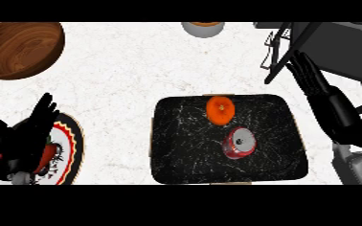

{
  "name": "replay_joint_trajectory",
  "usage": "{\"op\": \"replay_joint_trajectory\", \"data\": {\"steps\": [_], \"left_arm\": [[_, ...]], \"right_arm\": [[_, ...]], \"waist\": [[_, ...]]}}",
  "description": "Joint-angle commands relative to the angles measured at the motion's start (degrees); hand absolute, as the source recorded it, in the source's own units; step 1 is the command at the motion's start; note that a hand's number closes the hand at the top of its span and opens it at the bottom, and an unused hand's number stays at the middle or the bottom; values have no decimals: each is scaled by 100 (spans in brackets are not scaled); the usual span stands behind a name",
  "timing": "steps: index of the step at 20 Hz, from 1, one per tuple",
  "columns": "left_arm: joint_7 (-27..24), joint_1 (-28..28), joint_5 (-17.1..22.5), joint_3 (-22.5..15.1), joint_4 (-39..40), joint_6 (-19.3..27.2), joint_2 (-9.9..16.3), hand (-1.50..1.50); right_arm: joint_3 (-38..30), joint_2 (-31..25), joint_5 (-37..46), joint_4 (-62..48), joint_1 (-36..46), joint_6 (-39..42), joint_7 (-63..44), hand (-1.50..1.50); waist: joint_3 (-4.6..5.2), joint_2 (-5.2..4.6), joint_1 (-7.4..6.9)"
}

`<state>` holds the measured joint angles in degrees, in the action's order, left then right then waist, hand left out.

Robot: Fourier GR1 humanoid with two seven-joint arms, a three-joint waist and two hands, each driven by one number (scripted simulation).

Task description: Pick the can from the tray and place it in the tiered shelf

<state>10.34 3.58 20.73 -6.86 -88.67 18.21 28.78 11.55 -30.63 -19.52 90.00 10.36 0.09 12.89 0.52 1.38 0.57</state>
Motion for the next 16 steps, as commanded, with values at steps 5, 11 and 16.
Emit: {"op": "replay_joint_trajectory", "data": {"steps": [5,11,16], "left_arm": [[-889,-1015,-898,-694,89,-201,-404,0],[-835,-899,-841,-855,-43,-354,-393,0],[-865,-1449,-1180,-1154,398,-281,-869,0]], "right_arm": [[-135,2,-578,362,391,-62,-1676,-150],[-444,-686,1117,-586,-89,-1656,-1502,150],[-812,944,776,-767,-739,-2654,-60,-150]], "waist": [[-39,-128,103],[1,-143,297],[-60,-152,69]]}}
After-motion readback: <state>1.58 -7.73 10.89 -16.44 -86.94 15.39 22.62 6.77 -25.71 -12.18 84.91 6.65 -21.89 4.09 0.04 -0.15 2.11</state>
